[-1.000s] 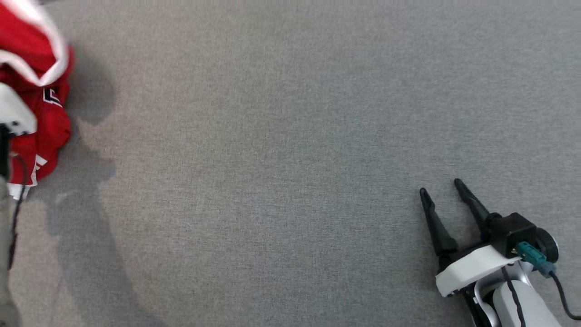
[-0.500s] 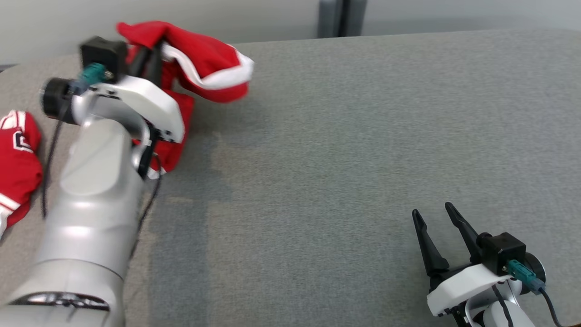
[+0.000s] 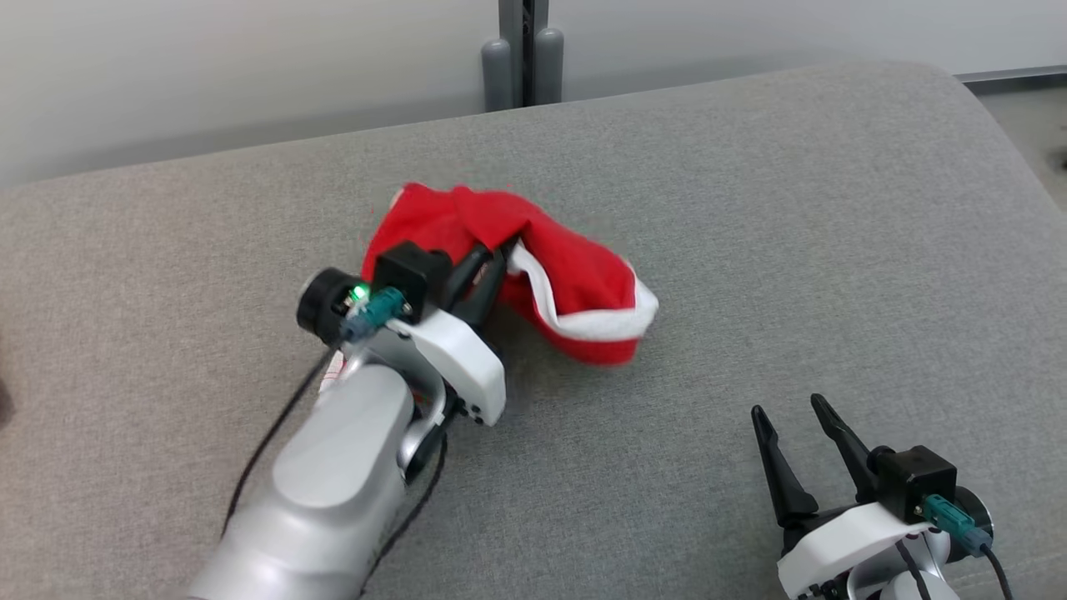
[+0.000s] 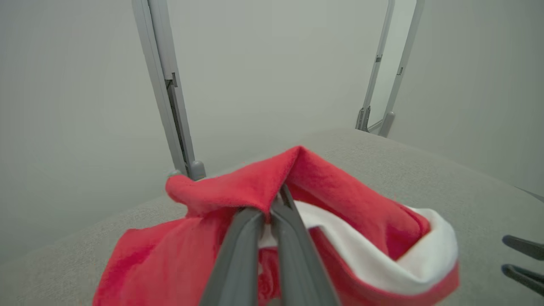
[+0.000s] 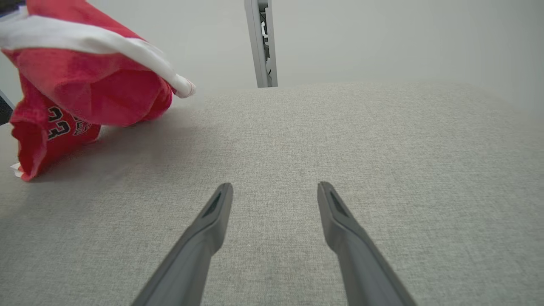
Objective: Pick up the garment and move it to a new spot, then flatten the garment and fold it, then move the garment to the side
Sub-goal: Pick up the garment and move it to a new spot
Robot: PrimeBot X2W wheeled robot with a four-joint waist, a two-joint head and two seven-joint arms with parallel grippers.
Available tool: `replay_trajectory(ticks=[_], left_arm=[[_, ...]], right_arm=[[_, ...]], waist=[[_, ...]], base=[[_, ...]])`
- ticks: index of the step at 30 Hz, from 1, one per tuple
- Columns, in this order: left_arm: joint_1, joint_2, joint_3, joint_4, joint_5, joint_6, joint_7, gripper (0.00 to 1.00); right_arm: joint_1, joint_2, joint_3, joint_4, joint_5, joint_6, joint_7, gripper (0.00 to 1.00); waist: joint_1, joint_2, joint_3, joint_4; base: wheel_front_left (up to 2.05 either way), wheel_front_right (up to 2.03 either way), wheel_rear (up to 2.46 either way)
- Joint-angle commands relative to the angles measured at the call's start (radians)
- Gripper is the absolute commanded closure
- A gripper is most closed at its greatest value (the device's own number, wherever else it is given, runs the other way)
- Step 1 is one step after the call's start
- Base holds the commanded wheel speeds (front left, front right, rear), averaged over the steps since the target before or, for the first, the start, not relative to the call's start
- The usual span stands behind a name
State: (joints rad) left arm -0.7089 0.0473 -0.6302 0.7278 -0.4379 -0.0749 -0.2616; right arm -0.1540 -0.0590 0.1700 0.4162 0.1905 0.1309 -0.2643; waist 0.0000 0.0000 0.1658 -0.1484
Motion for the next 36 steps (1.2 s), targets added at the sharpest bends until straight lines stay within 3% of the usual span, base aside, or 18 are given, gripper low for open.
replay_trajectory(ticks=[1, 2, 3, 4, 9, 16, 21, 36], left_arm=[[0.019, 0.007, -0.013, -0.009, -0.013, 0.019, -0.005, 0.91], [0.03, 0.007, -0.023, -0.013, -0.018, 0.035, -0.005, 0.56], [0.041, 0.007, -0.028, -0.014, -0.022, 0.05, -0.005, 0.04], [0.052, 0.007, -0.028, -0.013, -0.023, 0.062, -0.005, 0.0], [0.12, 0.008, 0.03, -0.018, 0.012, 0.114, -0.005, 0.0], [0.269, 0.056, 0.149, -0.087, 0.073, 0.148, -0.005, 0.0], [0.416, 0.082, 0.272, -0.197, 0.136, 0.188, -0.004, 0.0], [0.77, 0.029, 0.552, -0.408, 0.268, 0.199, -0.003, 0.0]], right_arm=[[0.005, -0.001, -0.002, -0.001, 0.006, 0.0, 0.0, 0.0], [0.005, 0.0, -0.002, -0.002, 0.007, 0.0, 0.0, 0.0], [0.005, 0.001, -0.001, -0.003, 0.007, 0.0, 0.0, 0.0], [0.004, 0.001, -0.002, -0.004, 0.009, 0.0, 0.0, 0.0], [0.013, 0.003, -0.004, -0.005, 0.012, 0.0, 0.0, 0.0], [0.024, 0.004, -0.005, -0.013, 0.017, 0.0, 0.0, 0.0], [0.042, 0.006, -0.022, -0.026, 0.026, 0.0, 0.0, 0.0], [0.102, 0.006, -0.03, -0.039, 0.009, 0.0, 0.0, 0.0]], waist=[[0.0, 0.0, -0.002, -0.003], [0.0, 0.0, -0.003, -0.005], [0.0, 0.0, -0.004, -0.005], [0.0, 0.0, -0.005, -0.004], [0.0, 0.0, -0.021, 0.01], [0.0, 0.0, -0.054, 0.026], [0.0, 0.0, -0.084, 0.05], [0.0, 0.0, -0.169, 0.101]], base=[[0.0, 0.0, 0.0], [0.0, 0.0, 0.0], [0.0, 0.0, 0.0], [0.0, 0.0, 0.0], [0.0, 0.0, 0.0], [0.0, 0.0, 0.0], [0.0, 0.0, 0.0], [0.0, 0.0, 0.0]])
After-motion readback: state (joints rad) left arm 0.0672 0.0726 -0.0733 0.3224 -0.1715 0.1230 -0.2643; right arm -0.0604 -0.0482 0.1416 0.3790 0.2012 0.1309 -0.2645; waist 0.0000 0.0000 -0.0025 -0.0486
